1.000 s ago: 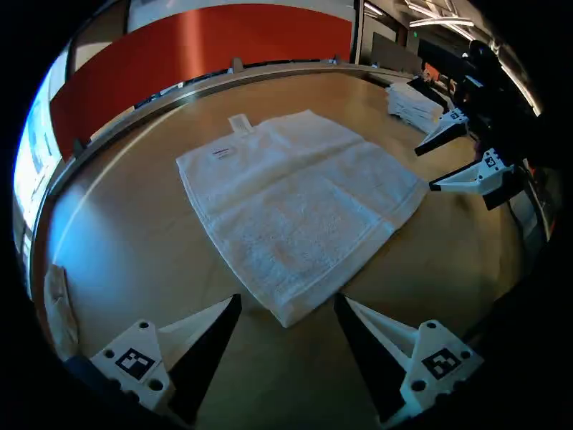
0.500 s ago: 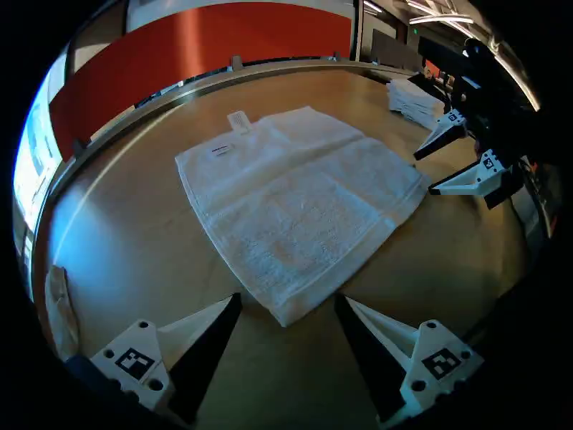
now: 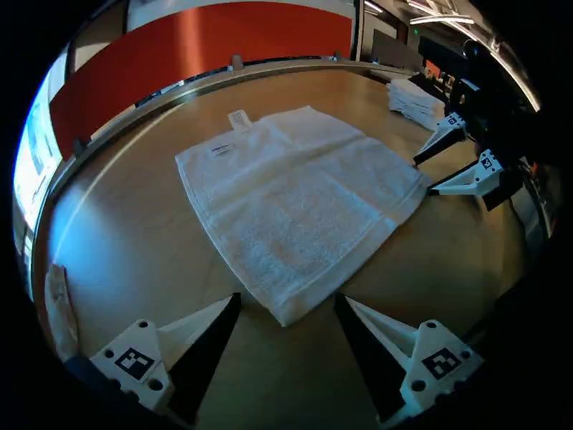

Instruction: Fold towel

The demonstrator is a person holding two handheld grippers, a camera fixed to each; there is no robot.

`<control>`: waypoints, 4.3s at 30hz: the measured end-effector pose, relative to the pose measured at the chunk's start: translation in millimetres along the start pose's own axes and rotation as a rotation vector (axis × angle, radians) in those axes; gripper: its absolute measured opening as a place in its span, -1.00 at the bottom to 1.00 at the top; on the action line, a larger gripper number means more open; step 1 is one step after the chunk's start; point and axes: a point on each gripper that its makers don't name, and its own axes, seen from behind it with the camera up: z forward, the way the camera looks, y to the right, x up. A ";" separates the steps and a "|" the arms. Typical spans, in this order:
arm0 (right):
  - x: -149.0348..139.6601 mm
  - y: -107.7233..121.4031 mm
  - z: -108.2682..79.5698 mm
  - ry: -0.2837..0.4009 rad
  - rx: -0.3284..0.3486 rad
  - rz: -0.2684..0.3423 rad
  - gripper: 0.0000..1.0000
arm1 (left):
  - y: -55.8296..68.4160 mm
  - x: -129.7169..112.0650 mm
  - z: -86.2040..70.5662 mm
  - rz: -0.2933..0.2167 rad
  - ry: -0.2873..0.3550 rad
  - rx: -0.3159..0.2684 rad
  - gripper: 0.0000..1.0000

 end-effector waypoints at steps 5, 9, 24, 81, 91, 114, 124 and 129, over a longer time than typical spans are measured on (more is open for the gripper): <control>-0.3 -1.9 0.0 0.001 0.008 -0.001 0.58 | 0.1 -0.2 -0.1 -0.005 -0.006 0.003 0.92; 0.6 -5.1 0.8 0.001 0.015 -0.006 0.37 | -0.5 0.2 0.3 -0.007 -0.013 0.006 0.88; 2.1 -10.9 1.6 -0.002 0.015 0.005 -0.17 | 3.3 -0.4 -0.2 -0.017 -0.032 0.017 0.57; 105.7 -12.0 -100.8 0.164 -0.018 0.036 -0.65 | 7.1 72.2 -96.8 -0.150 0.026 0.073 -0.74; 113.0 -15.8 -120.1 0.174 -0.015 0.040 -0.65 | 17.3 77.6 -116.6 -0.175 0.026 0.061 -0.74; 112.0 -20.4 -128.8 0.158 -0.006 0.028 -0.65 | 37.1 69.8 -127.2 -0.205 0.005 0.032 -0.75; 108.0 -21.6 -124.0 0.147 -0.003 0.032 -0.65 | 36.2 68.4 -123.3 -0.223 0.001 0.031 -0.74; 102.7 -20.9 -118.7 0.130 -0.003 0.034 -0.65 | 34.3 68.3 -117.7 -0.228 0.000 0.031 -0.75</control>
